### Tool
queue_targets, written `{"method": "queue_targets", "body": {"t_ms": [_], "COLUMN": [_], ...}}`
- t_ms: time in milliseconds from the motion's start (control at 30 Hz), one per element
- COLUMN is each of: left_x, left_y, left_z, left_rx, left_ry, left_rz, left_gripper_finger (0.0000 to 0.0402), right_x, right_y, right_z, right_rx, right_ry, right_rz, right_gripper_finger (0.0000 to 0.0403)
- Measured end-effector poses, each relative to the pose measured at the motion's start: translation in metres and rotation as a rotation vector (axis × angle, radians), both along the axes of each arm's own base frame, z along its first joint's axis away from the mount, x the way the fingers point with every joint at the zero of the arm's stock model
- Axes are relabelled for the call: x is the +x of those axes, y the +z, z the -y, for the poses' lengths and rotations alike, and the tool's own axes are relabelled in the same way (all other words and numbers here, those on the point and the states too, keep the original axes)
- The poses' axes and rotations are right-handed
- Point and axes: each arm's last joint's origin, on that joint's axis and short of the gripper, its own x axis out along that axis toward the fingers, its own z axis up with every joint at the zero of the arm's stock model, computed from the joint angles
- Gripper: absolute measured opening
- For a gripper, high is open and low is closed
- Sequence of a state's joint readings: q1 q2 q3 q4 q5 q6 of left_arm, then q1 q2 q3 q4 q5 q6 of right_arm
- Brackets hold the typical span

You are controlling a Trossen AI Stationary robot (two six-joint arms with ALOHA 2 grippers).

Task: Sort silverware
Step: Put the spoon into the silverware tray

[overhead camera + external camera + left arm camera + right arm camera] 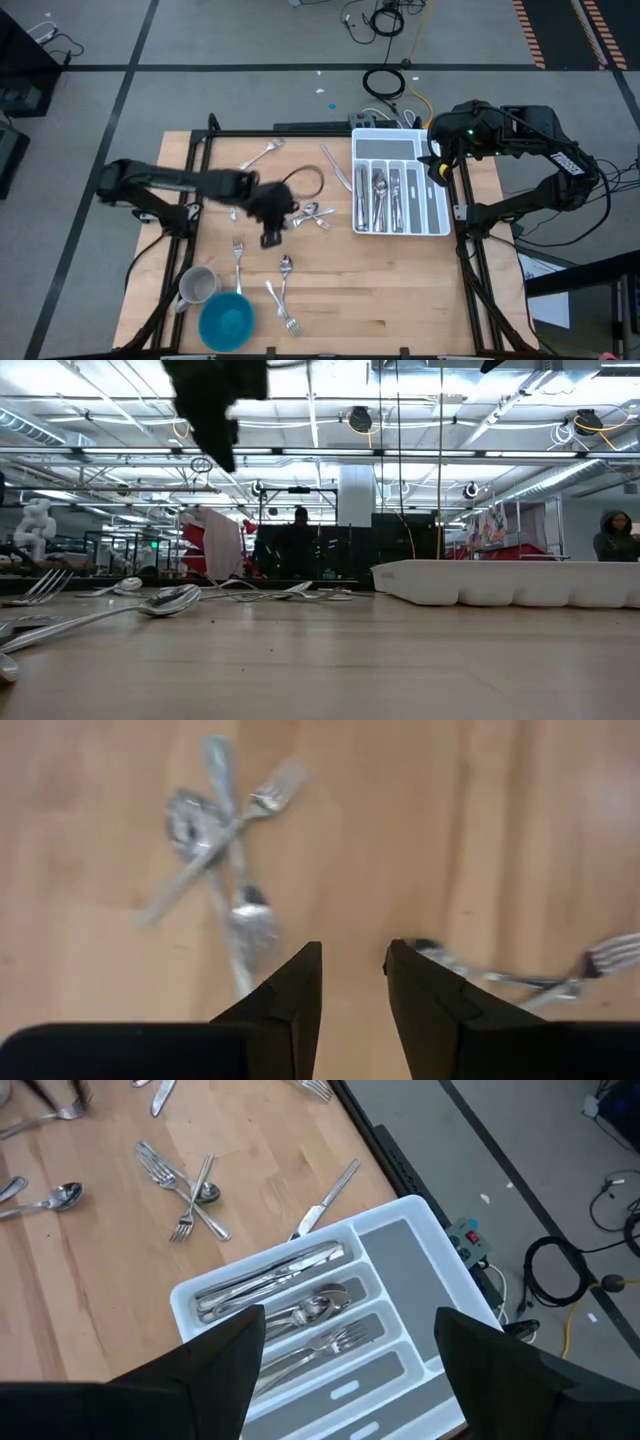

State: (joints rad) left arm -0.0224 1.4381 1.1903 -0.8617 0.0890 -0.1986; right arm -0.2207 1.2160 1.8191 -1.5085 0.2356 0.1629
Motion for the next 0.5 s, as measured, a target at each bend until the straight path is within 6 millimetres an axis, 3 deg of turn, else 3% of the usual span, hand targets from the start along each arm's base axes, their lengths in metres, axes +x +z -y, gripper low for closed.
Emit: {"method": "queue_targets", "body": {"t_ms": [100, 233, 500], "left_x": [-0.010, -0.009, -0.024], "left_y": [-0.004, -0.021, -0.074], "left_z": [0.025, 0.039, 0.025], "left_rx": [-0.002, 0.003, -0.187], "left_ry": [-0.010, -0.042, -0.012], "left_rz": [0.076, 0.167, 0.042], "left_gripper_finger": [0.0118, 0.0118, 0.0119], "right_x": [0.000, 0.003, 0.003], "right_y": [0.000, 0.002, 0.002], "right_z": [0.000, 0.001, 0.000], "right_rx": [-0.001, -0.009, -0.003], "right_ry": [0.000, 0.004, 0.006], "right_rz": [0.007, 0.038, 0.041], "right_gripper_finger": [0.0286, 0.0286, 0.0286]}}
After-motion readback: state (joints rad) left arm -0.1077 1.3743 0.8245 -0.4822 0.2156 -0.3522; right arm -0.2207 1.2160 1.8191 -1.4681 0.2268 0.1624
